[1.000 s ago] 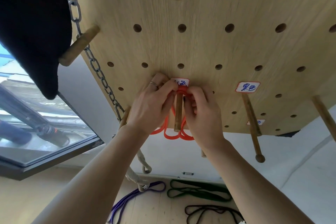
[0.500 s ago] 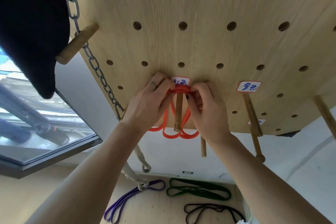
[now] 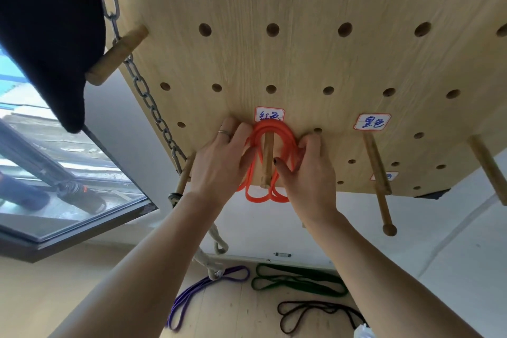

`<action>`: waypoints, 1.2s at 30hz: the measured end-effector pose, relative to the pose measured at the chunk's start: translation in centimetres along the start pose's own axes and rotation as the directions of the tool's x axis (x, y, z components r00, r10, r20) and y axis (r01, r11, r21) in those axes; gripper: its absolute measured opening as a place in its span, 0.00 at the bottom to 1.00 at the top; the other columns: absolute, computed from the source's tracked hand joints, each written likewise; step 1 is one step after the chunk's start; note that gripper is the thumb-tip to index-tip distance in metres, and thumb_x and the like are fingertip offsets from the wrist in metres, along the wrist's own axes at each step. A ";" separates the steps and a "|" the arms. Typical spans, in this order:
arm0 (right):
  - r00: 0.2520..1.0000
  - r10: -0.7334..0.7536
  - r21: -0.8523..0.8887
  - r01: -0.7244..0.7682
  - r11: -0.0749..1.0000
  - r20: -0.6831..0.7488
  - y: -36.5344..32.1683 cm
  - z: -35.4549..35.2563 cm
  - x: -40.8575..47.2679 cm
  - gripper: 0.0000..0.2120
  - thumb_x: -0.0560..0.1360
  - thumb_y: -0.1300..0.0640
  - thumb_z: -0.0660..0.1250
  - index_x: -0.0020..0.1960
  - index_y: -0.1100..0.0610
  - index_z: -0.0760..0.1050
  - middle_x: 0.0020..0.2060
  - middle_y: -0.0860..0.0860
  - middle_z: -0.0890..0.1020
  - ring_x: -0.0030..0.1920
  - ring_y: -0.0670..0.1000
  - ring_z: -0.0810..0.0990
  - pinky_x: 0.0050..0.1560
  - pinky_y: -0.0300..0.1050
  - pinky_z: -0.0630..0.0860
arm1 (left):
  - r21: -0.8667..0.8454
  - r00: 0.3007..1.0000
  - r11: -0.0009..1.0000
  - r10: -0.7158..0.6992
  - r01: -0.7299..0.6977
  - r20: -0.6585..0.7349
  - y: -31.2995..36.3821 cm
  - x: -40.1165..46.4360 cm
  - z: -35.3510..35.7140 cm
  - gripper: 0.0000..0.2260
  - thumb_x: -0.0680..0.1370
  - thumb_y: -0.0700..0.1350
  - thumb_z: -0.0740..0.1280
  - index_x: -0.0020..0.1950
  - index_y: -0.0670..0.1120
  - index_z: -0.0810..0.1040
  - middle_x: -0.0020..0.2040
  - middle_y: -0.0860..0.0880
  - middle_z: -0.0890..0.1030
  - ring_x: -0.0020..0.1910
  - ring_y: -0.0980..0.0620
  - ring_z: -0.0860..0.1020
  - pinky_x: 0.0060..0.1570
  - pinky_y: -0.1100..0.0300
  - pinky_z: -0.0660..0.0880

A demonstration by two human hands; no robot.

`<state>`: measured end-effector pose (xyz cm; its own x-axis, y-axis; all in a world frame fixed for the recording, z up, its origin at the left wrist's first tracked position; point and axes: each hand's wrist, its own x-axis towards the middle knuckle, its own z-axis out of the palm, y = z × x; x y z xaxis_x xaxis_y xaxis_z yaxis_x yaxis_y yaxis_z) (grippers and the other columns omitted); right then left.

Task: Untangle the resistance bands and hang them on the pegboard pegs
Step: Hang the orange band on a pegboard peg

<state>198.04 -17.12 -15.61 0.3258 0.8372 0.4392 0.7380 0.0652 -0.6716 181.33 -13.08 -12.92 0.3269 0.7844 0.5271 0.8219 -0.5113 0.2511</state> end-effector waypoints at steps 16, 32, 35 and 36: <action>0.980 0.194 0.002 -0.194 0.981 -0.048 1.0 3.1 -1.6 0.20 0.77 0.52 0.74 0.59 0.60 0.67 0.47 0.52 0.76 0.40 0.58 0.82 0.39 0.52 0.82 | -0.030 0.968 0.973 -0.230 0.228 -0.104 2.4 -0.9 4.4 0.13 0.76 0.42 0.62 0.57 0.47 0.61 0.58 0.38 0.73 0.54 0.35 0.76 0.50 0.43 0.78; 0.980 0.196 -0.075 -0.199 0.977 -0.039 1.6 4.4 -2.6 0.31 0.71 0.43 0.79 0.60 0.58 0.65 0.55 0.55 0.77 0.46 0.60 0.83 0.39 0.48 0.79 | -0.104 0.962 0.969 -0.238 0.225 -0.131 2.1 -1.5 4.6 0.25 0.75 0.52 0.75 0.59 0.46 0.63 0.59 0.43 0.72 0.53 0.39 0.75 0.43 0.48 0.77; 0.979 0.198 -0.035 -0.200 0.979 -0.038 1.8 3.9 -2.8 0.32 0.69 0.43 0.80 0.59 0.58 0.65 0.54 0.53 0.75 0.44 0.58 0.82 0.38 0.45 0.76 | -0.126 0.956 0.960 -0.266 0.251 -0.127 2.2 -1.6 4.2 0.26 0.75 0.52 0.76 0.60 0.47 0.62 0.60 0.43 0.72 0.53 0.40 0.75 0.47 0.47 0.77; 0.979 0.202 -0.015 -0.203 0.979 -0.037 1.8 3.6 -2.9 0.32 0.69 0.44 0.80 0.59 0.58 0.65 0.54 0.53 0.74 0.44 0.58 0.81 0.38 0.44 0.75 | -0.137 0.950 0.952 -0.289 0.273 -0.114 2.3 -1.7 4.1 0.27 0.75 0.53 0.76 0.61 0.48 0.61 0.61 0.43 0.71 0.54 0.39 0.75 0.48 0.46 0.77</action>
<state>196.30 -17.47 -20.28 0.4902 0.8123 0.3161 0.6653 -0.1143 -0.7378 184.54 -14.12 -16.56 0.0199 0.8535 0.5208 0.8083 -0.3203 0.4941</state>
